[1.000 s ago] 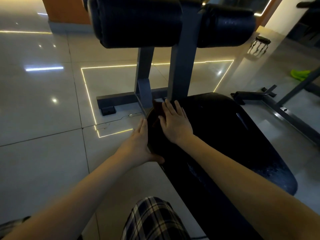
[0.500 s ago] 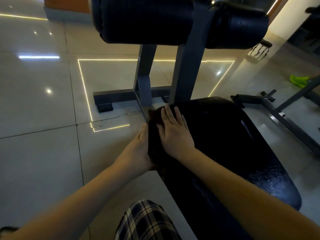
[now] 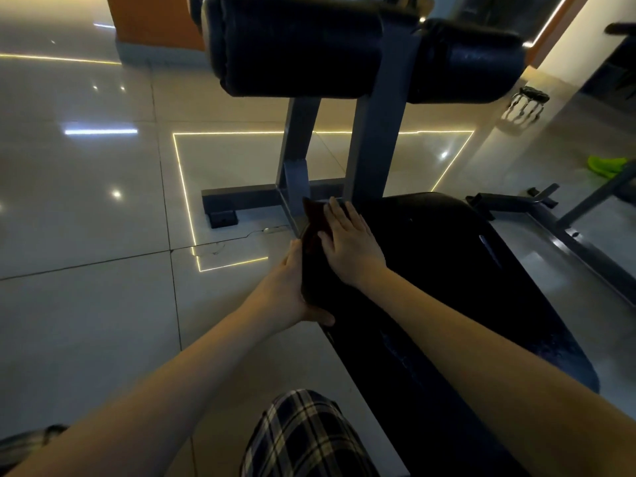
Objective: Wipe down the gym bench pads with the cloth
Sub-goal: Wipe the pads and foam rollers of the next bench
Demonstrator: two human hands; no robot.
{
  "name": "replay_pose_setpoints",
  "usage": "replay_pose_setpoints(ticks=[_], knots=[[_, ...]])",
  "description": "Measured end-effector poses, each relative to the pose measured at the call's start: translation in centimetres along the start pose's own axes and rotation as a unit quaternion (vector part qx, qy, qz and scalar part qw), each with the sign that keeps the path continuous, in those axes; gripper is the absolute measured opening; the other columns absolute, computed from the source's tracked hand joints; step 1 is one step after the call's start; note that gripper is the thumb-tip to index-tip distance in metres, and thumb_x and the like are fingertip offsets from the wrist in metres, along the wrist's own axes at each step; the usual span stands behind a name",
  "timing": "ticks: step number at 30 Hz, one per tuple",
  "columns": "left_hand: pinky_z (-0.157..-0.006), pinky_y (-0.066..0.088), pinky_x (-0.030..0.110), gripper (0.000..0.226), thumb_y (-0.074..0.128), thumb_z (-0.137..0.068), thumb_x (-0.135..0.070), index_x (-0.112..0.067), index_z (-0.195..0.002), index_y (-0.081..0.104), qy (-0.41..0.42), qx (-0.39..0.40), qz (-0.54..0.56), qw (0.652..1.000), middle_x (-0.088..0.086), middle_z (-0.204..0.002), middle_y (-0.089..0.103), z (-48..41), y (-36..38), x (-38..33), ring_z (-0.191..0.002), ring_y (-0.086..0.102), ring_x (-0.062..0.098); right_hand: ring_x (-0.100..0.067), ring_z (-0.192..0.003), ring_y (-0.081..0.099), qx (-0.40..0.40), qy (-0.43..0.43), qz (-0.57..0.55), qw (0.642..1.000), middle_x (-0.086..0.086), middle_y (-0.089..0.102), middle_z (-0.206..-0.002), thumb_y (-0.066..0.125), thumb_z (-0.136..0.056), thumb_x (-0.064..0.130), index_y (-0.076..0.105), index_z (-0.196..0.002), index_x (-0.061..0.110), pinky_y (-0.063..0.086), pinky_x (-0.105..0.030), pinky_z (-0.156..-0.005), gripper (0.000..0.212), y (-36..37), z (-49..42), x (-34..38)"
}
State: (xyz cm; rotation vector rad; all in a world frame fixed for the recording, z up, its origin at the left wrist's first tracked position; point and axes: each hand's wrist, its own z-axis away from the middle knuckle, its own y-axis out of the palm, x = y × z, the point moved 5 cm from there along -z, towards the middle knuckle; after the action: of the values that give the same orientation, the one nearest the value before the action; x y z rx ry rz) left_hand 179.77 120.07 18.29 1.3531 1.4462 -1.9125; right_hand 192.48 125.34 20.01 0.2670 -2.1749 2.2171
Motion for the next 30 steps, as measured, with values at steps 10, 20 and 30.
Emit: replay_pose_setpoints(ticks=[10, 20, 30], knots=[[-0.093, 0.050, 0.026, 0.121, 0.094, -0.056, -0.027, -0.022, -0.150, 0.018, 0.041, -0.015, 0.007, 0.999, -0.005, -0.139, 0.042, -0.7, 0.2, 0.6, -0.122, 0.049, 0.012, -0.028, -0.145, 0.020, 0.030, -0.079, 0.051, 0.995, -0.002, 0.024, -0.159, 0.003, -0.100, 0.054, 0.026, -0.151, 0.015, 0.025, -0.049, -0.113, 0.068, 1.1, 10.9, -1.3], [-0.113, 0.039, 0.046, 0.141, 0.090, -0.059, -0.042, -0.031, -0.156, -0.011, 0.018, 0.014, -0.027, 0.999, 0.003, -0.163, 0.019, -0.8, 0.2, 0.6, -0.147, 0.027, 0.025, -0.019, -0.150, -0.004, -0.024, -0.001, 0.005, 1.000, 0.003, 0.005, -0.164, 0.024, -0.105, 0.038, 0.014, -0.155, 0.017, -0.002, -0.041, -0.121, 0.056, -0.5, -4.2, -0.5], [-0.111, 0.034, 0.036, 0.141, 0.095, -0.054, -0.032, -0.022, -0.157, -0.001, -0.011, 0.018, -0.031, 0.999, 0.003, -0.160, 0.023, -0.6, 0.1, 0.3, -0.144, 0.030, 0.026, -0.014, -0.150, -0.006, -0.001, -0.002, -0.021, 1.000, 0.006, 0.003, -0.164, 0.026, -0.105, 0.040, 0.011, -0.156, 0.019, -0.003, -0.036, -0.122, 0.057, -0.6, -0.9, -0.5]])
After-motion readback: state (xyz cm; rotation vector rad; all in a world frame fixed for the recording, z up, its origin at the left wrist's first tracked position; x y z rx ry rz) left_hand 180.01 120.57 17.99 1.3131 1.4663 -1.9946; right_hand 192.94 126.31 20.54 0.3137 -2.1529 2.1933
